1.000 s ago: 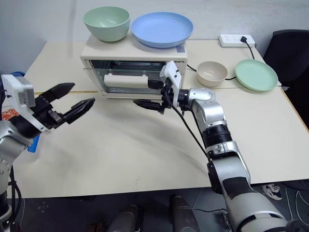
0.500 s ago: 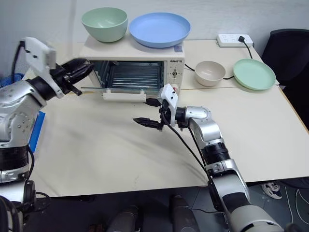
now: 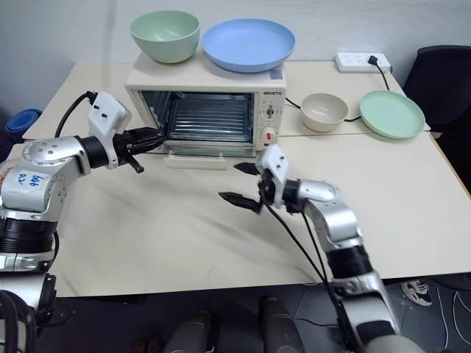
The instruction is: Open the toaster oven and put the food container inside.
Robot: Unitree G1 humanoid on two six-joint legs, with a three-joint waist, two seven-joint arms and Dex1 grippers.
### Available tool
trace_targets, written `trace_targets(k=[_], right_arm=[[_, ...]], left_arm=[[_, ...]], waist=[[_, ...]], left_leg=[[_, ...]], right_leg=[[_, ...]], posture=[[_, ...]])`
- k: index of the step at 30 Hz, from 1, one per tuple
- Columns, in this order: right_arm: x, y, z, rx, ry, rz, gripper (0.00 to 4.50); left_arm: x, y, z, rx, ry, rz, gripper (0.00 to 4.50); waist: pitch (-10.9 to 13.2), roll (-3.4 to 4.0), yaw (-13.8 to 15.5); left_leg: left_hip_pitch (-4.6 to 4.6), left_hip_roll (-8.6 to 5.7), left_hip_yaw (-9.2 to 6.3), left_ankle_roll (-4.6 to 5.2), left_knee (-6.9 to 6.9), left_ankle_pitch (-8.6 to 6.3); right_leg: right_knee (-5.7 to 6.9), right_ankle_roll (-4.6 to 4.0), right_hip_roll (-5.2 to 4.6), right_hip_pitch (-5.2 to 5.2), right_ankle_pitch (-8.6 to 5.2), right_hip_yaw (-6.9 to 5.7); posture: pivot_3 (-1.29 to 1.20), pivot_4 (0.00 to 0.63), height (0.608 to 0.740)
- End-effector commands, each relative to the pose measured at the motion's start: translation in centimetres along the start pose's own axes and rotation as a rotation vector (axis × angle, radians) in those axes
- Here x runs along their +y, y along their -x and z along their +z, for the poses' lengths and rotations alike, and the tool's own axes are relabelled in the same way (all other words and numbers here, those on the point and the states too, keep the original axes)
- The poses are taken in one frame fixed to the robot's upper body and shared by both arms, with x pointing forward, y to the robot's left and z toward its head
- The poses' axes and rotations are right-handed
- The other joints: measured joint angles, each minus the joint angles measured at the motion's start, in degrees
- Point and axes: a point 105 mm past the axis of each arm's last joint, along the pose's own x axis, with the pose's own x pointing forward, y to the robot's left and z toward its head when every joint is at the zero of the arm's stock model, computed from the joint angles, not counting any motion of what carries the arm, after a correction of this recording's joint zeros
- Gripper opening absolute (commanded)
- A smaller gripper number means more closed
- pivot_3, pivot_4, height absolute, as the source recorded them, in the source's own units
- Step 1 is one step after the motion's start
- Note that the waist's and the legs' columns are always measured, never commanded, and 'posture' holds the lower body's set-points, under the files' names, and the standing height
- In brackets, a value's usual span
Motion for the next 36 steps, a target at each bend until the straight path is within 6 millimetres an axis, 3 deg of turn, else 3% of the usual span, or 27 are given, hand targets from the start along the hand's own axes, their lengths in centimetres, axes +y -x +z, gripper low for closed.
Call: trace_targets(k=[1,4,8,14,20,23,26,28,32,36], right_arm=[[3.0,3.7,1.8,0.011,0.016,0.107,4.5],[3.8,6.0,2.4,0.046,-0.003,0.115,4.5],[2.7,7.2,4.3,0.035,0.025,0.055,4.5],[2.1,6.9,6.9,-0.039,0.05,0.048,4.5],[2.5,6.1,7.7,-0.048,0.078,0.11,4.5],[2.3,5.7,7.9,-0.058,0.081,0.122,4.5],[2.3,5.1,8.3,-0.076,0.075,0.155,4.5],[2.4,4.8,8.4,-0.073,0.074,0.187,4.5],[2.2,4.5,8.4,-0.063,0.075,0.234,4.5],[1.8,4.0,8.4,-0.061,0.065,0.269,4.5]], left_arm=[[-0.2,1.0,0.7,-0.018,-0.036,0.01,0.95],[-0.6,1.0,0.0,-0.002,-0.018,0.015,0.95],[-2.3,0.6,-1.6,0.04,-0.002,-0.015,0.95],[-3.4,0.1,-3.8,0.106,0.106,0.071,0.95],[-3.8,0.3,-7.3,0.234,0.198,0.16,0.95],[-4.8,0.6,-7.8,0.238,0.291,0.139,0.95],[-5.4,1.6,-8.5,0.266,0.312,0.169,0.95],[-4.8,2.9,-7.7,0.219,0.354,0.232,0.95],[-3.6,7.3,-6.2,0.111,0.47,0.437,1.76],[-4.3,11.8,-6.2,0.04,0.589,0.621,2.88]], waist=[[0.0,0.0,0.06],[0.02,-0.05,-0.31],[0.04,-0.08,-0.52],[0.06,-0.11,-0.18],[0.06,-0.1,-0.15],[0.05,-0.11,-0.12],[0.03,-0.13,-0.27],[0.03,-0.13,-0.34],[0.04,-0.15,-0.29],[0.04,-0.16,-0.11]], left_leg=[[-0.01,0.0,0.0,0.04,0.01,-0.02],[-0.02,0.0,0.01,0.09,0.19,-0.05],[0.76,0.15,0.07,0.1,0.29,-0.05],[0.99,0.18,0.07,0.1,0.26,-0.06],[0.86,0.17,0.06,0.16,0.26,-0.17],[0.9,0.12,0.09,0.17,0.26,-0.17],[0.94,0.09,0.1,0.17,0.27,-0.17],[0.98,0.1,0.12,0.17,0.26,-0.17],[0.93,0.12,0.1,0.17,0.26,-0.17],[0.88,0.1,0.05,0.16,0.27,-0.17]], right_leg=[[-0.03,0.0,-0.01,0.02,0.0,0.0],[-0.14,0.01,0.01,0.06,0.0,0.02],[-0.2,0.0,0.31,0.81,0.0,0.15],[-0.21,0.0,0.77,1.03,-0.02,0.4],[-0.26,0.06,0.36,0.93,-0.02,0.54],[-0.24,0.06,0.2,0.94,-0.02,0.51],[-0.21,0.06,0.18,0.96,-0.02,0.5],[-0.19,0.06,0.2,0.96,-0.02,0.51],[-0.2,0.06,0.21,0.95,-0.02,0.48],[-0.25,0.06,0.17,0.94,-0.02,0.38]], posture=[[0.0,0.15,0.74],[0.0,0.15,0.74],[0.0,0.15,0.74],[0.0,0.15,0.74],[0.0,0.15,0.74],[0.0,0.15,0.74],[0.0,0.15,0.74],[0.0,0.15,0.74],[0.0,0.15,0.74],[0.0,0.15,0.74]])
